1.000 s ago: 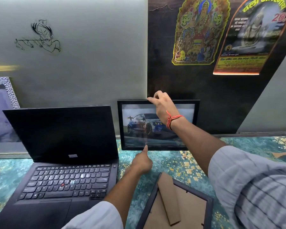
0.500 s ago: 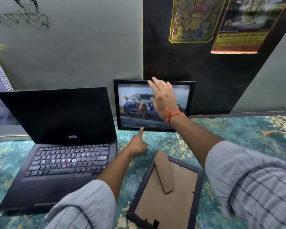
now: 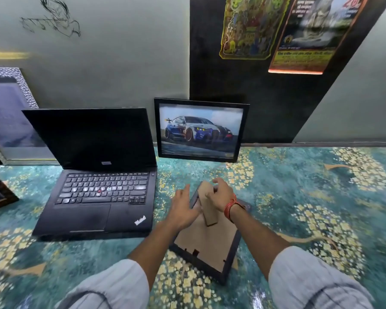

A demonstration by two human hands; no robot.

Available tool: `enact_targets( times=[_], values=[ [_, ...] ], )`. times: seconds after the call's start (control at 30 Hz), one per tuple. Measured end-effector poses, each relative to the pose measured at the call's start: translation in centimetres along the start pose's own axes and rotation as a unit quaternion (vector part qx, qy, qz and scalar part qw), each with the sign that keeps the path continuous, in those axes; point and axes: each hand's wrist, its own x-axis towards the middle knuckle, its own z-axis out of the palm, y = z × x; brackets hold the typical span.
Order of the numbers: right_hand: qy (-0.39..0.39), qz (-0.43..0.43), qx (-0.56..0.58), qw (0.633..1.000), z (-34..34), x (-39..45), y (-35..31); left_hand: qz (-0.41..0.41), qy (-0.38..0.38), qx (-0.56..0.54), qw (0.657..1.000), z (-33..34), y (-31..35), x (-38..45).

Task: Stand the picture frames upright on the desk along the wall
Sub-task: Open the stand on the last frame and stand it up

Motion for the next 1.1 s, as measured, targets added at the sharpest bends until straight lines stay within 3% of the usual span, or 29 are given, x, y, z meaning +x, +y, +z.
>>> enact_targets(
  times=[0.17, 0.37, 0.5, 0.77, 0.97, 1.1],
  values=[
    [0.006, 0.036, 0.015, 0.999, 0.2, -1.3, 0.1, 0.027, -0.062, 0.03, 0.997, 2.3, -0.8, -3.1],
    [0.039, 0.049, 0.072, 0.995, -0.7, -2.0, 0.0, 0.023, -0.104, 0.211, 0.972, 4.3, -0.8, -4.1],
    [0.086, 0.064, 0.094, 0.99, -1.7, -2.2, -0.3, 0.037, -0.14, 0.262, 0.954, 4.6, 0.3, -5.2],
    [0.101, 0.119, 0.043, 0.987, -3.3, -1.5, -0.8, 0.028, -0.214, 0.331, 0.919, 3.4, 2.7, -6.2],
    [0.046, 0.128, 0.056, 0.989, -4.8, -1.2, -2.4, 0.049, -0.269, 0.299, 0.914, -0.8, 3.5, -4.9],
    [-0.001, 0.123, 0.11, 0.986, -5.6, -0.6, -3.8, 0.047, -0.302, 0.191, 0.933, -4.3, 4.0, -4.2]
  ],
)
